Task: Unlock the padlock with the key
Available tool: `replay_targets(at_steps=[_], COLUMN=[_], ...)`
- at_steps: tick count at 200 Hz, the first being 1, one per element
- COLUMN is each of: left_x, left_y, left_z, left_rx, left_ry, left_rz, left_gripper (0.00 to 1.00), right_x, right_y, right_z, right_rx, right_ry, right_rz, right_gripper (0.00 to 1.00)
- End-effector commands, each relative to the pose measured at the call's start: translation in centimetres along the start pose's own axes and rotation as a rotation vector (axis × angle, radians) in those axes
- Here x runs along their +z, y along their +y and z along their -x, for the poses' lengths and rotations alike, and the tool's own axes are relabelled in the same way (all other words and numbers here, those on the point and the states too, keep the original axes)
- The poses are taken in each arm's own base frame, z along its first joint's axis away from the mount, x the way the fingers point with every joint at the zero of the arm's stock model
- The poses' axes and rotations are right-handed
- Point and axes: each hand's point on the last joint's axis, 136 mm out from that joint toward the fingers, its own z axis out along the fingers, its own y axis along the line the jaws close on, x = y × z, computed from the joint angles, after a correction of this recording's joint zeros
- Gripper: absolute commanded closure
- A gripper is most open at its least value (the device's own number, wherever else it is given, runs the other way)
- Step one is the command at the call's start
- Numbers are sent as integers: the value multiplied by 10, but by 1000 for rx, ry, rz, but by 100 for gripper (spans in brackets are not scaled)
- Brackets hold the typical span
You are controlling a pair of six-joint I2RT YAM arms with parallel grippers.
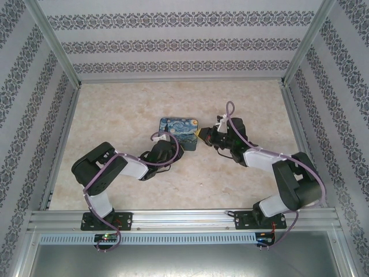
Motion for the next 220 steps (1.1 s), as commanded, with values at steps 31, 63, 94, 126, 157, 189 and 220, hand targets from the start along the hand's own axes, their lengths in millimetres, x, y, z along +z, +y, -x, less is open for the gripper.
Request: replay_targets(at_steps=[31,63,94,126,157,189,220], left_x=[-5,-11,-20,-26,-27,-27,-26], left_y=[-9,-27,-42,-54,-62,-68,-69], left_z=[-5,-1,2,3,3,4,4], left_rx=[-53,-72,-74,-79,-87,-115,-164], left_ry=[147,208,250,272,280,287,289], left_rz=[-32,-74,-104,-142,-181,-215,-248], left_gripper=[100,100,100,100,100,100,100], right_x=[-29,-35,-31,-23,-17,-11,-4], right_y=[-25,-51,-59,-56,-55,-54,-51], right_z=[-40,-67,-80,-83,-82,-78,-72], right_rx=[-16,13,5,7,34,80,122], right_ry=[47,48,42,20,-5,-28,-51], right_rz=[-18,-75,-109,-111,-113,-95,-66], right_gripper=[100,100,100,100,100,100,100])
